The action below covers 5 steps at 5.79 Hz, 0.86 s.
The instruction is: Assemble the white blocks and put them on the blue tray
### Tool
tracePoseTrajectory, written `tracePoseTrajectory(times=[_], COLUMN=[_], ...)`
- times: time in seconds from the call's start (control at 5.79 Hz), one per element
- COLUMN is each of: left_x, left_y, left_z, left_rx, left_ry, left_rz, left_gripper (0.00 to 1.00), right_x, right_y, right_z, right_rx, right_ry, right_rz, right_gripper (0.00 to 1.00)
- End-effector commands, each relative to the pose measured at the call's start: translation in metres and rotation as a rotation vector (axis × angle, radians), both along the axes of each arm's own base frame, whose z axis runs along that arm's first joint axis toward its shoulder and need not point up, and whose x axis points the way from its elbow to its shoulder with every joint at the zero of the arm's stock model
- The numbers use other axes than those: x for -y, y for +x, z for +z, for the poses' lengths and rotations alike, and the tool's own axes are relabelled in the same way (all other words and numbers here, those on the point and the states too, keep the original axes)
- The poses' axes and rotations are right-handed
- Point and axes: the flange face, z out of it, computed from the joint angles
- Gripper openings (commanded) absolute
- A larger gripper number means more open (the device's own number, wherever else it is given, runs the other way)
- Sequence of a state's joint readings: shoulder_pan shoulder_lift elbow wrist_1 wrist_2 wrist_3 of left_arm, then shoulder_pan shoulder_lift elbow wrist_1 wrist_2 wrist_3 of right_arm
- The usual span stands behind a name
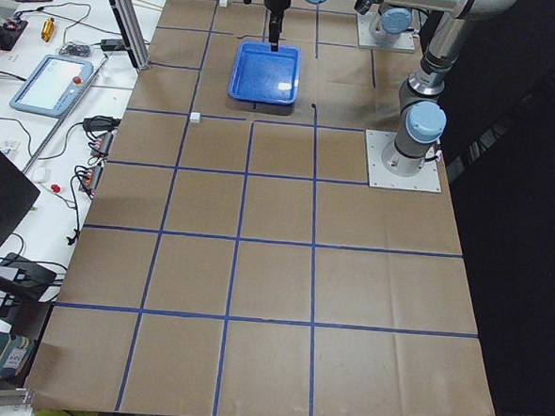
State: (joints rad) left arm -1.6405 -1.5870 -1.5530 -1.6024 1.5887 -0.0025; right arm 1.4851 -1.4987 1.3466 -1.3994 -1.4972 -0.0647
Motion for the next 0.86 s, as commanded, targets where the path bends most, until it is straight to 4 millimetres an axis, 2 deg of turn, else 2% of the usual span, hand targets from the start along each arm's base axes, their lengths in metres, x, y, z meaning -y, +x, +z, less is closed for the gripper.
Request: tracePoseTrajectory(times=[0.0, 0.17, 0.35, 0.52, 0.69], left_x=[-0.003, 0.002, 0.011, 0.022, 0.042], left_y=[0.001, 0.005, 0.016, 0.029, 0.031], left_z=[-0.003, -0.004, -0.01, -0.023, -0.038], left_rx=[0.001, -0.008, -0.013, -0.025, -0.029], left_ry=[0.007, 0.005, 0.014, 0.03, 0.005], left_rz=[-0.006, -0.011, -0.103, -0.204, -0.307], left_gripper=[0.99, 0.99, 0.99, 0.99, 0.98], right_x=[-0.058, -0.061, -0.061, -0.06, -0.055], right_y=[0.031, 0.032, 0.032, 0.032, 0.031], right_z=[-0.029, -0.027, -0.028, -0.03, -0.035], right_rx=[0.0, 0.001, -0.001, 0.0, -0.001], right_ry=[0.036, 0.028, 0.029, 0.034, 0.042], right_rz=[-0.172, -0.178, -0.178, -0.178, -0.164], right_gripper=[1.0, 1.0, 1.0, 1.0, 1.0])
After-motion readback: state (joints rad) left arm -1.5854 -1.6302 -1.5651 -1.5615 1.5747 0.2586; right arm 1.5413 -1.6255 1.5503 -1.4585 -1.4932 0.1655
